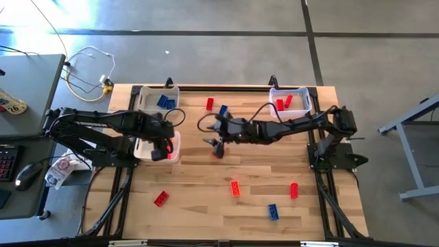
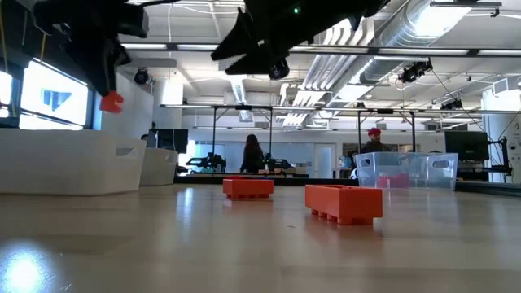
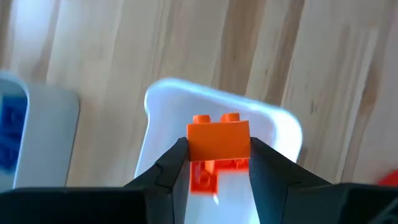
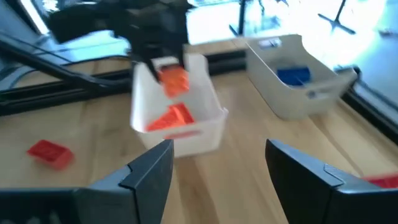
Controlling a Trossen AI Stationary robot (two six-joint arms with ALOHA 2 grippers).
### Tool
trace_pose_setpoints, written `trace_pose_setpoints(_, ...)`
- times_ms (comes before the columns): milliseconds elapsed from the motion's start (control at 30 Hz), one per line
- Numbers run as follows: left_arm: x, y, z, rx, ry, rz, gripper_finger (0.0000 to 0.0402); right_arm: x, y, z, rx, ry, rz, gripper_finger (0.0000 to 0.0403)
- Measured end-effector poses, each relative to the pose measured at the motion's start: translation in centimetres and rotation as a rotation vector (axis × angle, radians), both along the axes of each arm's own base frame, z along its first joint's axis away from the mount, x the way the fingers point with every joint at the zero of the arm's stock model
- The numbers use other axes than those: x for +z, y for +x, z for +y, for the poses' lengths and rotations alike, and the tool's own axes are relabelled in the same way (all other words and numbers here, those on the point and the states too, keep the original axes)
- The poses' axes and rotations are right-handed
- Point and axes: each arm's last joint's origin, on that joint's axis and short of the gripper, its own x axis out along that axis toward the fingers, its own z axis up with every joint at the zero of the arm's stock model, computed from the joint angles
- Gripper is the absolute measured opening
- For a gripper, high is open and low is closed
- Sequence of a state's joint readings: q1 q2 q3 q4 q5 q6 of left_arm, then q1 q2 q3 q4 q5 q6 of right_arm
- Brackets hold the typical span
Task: Sort & place blocks by color
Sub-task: Put the orange game piece into the white bin
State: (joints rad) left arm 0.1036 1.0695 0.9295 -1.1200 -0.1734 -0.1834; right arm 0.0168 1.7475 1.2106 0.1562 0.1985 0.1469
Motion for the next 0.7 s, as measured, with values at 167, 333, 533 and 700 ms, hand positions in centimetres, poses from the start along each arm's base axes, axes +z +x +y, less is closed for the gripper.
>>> trace_pose_setpoints(167, -0.3, -1.0, 0.0, 0.103, -0.011, 0.087, 0.0108, -0.8, -0.4, -2.4, -0.088, 0.062, 0.077, 0.0241)
trace_pose_setpoints(333, -0.3, -1.3, -0.1, 0.171, -0.022, 0.108, 0.0109, -1.2, -0.9, -4.9, -0.164, 0.102, 0.106, 0.0241)
trace_pose_setpoints(533, -0.3, -1.4, -0.1, 0.238, -0.036, 0.1, 0.0107, -1.2, -1.3, -7.9, -0.238, 0.117, 0.1, 0.0241)
trace_pose_setpoints(700, -0.3, -1.4, 0.0, 0.255, -0.039, 0.095, 0.0108, -0.9, -1.7, -10.0, -0.295, 0.125, 0.064, 0.0241)
